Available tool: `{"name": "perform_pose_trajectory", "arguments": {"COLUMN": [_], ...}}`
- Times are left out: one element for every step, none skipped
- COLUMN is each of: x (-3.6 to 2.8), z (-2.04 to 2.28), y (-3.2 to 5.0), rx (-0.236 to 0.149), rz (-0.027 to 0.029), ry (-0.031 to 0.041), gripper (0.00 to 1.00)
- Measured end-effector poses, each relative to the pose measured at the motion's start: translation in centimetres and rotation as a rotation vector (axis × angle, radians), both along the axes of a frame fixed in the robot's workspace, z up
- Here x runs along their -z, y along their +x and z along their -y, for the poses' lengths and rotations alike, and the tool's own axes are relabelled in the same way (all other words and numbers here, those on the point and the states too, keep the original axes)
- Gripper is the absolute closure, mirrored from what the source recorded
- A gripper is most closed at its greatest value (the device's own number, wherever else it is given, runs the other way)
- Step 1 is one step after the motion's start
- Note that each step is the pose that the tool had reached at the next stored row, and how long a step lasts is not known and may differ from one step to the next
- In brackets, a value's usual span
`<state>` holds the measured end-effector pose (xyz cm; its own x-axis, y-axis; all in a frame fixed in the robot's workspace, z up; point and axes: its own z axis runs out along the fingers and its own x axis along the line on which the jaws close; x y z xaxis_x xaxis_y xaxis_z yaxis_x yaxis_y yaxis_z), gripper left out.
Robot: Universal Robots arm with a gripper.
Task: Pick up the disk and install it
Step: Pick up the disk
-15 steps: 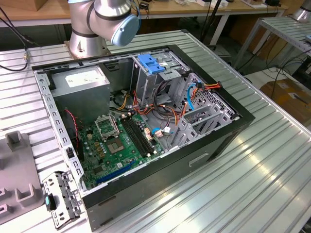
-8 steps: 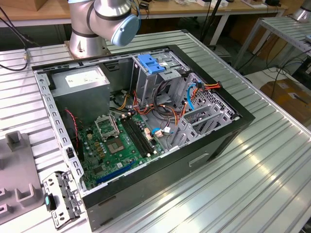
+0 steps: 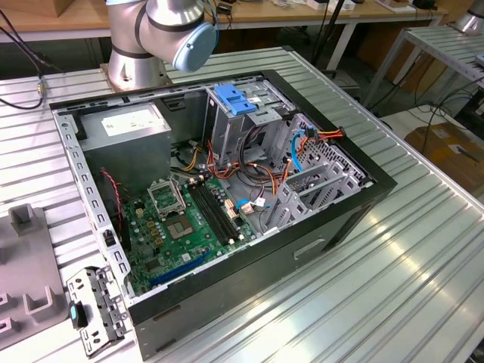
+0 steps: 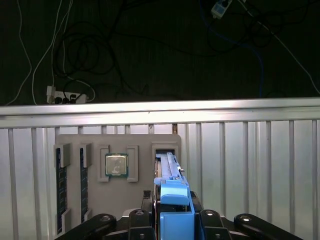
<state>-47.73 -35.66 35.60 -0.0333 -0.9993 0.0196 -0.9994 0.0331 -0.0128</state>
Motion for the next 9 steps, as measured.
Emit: {"name": "perform_pose_trajectory", "arguments": {"x": [-0.08,-0.14,-0.17,-0.22,-0.25,-0.28,-0.32,-0.35,-0.38], "z": [0.0,0.0,0.0,0.0,0.0,0.0,0.0,0.0,0.0], "y": [0.0,0.0,0.0,0.0,0.0,0.0,0.0,0.0,0.0], "rx": [0.0,0.0,0.0,0.0,0.0,0.0,0.0,0.0,0.0], "rz": [0.0001,0.0001,0.0001,0.0001,0.0001,0.0001,0.0,0.0001,0.0], "ry": [0.0001,0.0001,0.0001,0.0001,0.0001,0.0001,0.0,0.0001,0.0], "gripper": [0.63,0.63,0.63,0.63,0.63,0.63,0.63,0.63,0.63]}}
